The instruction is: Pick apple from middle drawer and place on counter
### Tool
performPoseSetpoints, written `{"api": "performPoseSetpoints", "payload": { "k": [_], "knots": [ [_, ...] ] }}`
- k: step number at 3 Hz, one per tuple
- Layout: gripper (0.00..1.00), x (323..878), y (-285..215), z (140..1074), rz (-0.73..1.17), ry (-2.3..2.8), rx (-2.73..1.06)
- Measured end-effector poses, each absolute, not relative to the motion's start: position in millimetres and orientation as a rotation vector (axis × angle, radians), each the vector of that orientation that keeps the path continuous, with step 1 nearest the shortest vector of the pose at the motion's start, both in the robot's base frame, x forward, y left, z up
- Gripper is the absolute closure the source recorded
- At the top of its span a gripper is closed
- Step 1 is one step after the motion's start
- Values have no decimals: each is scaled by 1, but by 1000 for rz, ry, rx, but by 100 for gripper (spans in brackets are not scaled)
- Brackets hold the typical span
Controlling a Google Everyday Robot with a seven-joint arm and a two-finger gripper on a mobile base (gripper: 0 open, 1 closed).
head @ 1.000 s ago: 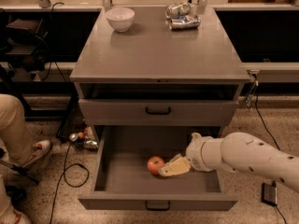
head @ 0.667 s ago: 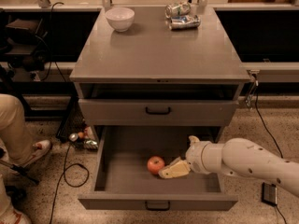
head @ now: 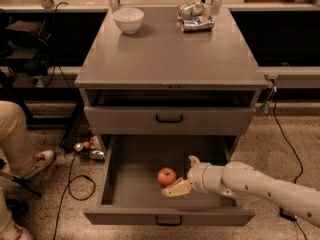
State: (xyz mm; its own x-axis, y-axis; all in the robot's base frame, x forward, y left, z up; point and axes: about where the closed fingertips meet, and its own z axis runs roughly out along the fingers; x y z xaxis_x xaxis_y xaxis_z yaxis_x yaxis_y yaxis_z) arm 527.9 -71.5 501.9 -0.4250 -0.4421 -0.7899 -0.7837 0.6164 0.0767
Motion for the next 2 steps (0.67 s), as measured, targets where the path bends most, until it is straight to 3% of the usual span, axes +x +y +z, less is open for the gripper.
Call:
{"api": "performPoseSetpoints", "payload": {
  "k": [2],
  "knots": [
    [0, 550, -36, 432, 579, 2148, -878]
  ]
}}
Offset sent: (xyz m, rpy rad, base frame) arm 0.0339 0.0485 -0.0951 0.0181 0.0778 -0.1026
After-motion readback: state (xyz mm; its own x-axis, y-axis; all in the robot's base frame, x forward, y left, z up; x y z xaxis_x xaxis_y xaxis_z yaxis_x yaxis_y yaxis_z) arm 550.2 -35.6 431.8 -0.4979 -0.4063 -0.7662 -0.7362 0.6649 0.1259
